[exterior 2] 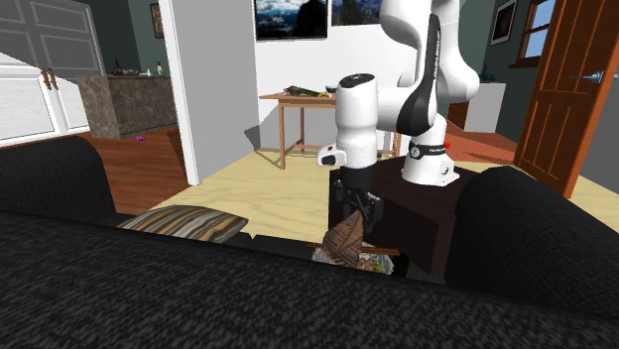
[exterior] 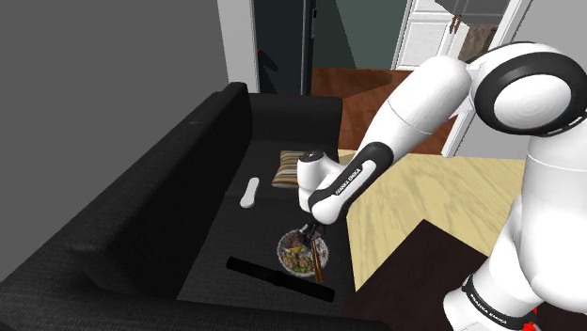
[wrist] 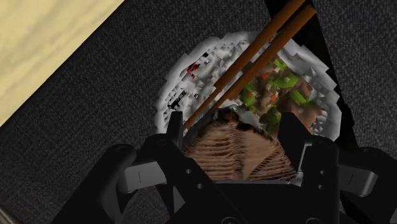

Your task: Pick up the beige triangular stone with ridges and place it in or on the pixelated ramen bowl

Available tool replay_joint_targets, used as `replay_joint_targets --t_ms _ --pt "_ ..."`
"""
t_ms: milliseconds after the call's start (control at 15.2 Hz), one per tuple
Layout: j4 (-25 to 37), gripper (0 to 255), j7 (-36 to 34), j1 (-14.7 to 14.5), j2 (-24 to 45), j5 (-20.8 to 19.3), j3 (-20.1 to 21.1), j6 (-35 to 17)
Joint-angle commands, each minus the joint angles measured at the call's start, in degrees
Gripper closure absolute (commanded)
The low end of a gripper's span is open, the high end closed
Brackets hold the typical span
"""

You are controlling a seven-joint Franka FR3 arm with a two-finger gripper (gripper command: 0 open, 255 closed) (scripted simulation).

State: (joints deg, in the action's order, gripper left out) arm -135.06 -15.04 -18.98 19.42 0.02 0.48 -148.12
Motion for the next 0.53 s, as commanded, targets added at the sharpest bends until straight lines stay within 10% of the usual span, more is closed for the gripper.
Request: replay_joint_targets --t_ms 0,462 --pt "0.24 255 -0.11 -0.07 1.72 -0.02 0.01 -1.51" --pt "1.31 255 -0.13 -0.11 6.83 -0.07 -0.04 -5.54"
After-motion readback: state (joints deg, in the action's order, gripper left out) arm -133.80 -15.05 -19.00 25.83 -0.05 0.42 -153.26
